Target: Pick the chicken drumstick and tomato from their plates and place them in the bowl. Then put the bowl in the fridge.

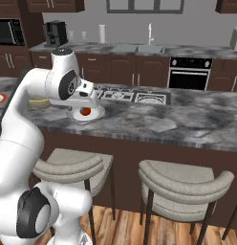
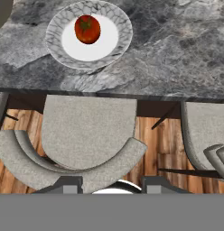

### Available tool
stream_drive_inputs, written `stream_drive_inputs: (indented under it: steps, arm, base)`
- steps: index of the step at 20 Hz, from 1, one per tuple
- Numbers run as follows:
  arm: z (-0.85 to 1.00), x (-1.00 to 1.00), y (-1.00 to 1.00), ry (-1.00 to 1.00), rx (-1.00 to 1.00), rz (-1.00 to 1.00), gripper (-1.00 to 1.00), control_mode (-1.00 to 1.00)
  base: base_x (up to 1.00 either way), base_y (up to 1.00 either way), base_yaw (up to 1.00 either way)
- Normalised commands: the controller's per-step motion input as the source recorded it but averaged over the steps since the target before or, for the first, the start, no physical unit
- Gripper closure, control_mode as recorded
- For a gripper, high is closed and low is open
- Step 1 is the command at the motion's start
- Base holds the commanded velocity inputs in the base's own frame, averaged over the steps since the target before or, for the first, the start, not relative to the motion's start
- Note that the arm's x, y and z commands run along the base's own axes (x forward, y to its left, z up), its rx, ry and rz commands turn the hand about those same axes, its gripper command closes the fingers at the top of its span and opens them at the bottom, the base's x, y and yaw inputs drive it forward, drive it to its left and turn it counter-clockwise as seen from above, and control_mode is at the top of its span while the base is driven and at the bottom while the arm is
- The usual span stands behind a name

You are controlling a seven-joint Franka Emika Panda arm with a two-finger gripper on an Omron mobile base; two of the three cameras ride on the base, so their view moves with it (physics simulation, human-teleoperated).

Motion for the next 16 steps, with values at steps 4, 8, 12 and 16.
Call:
stream_drive_inputs:
  steps: [4,8,12,16]
  arm:
    - [-0.04,0.00,0.02,0.00,0.01,0.00,-1.00,-1.00]
    - [-0.23,0.00,0.11,0.07,0.00,0.10,-1.00,-1.00]
    - [-0.17,-0.02,0.07,0.03,0.00,0.11,-1.00,-1.00]
    - [-0.15,0.00,0.11,0.01,-0.04,0.11,-1.00,-1.00]
  base:
    - [0.00,0.00,0.00]
    - [0.00,0.00,0.00]
    - [0.00,0.00,0.00]
    - [0.00,0.00,0.00]
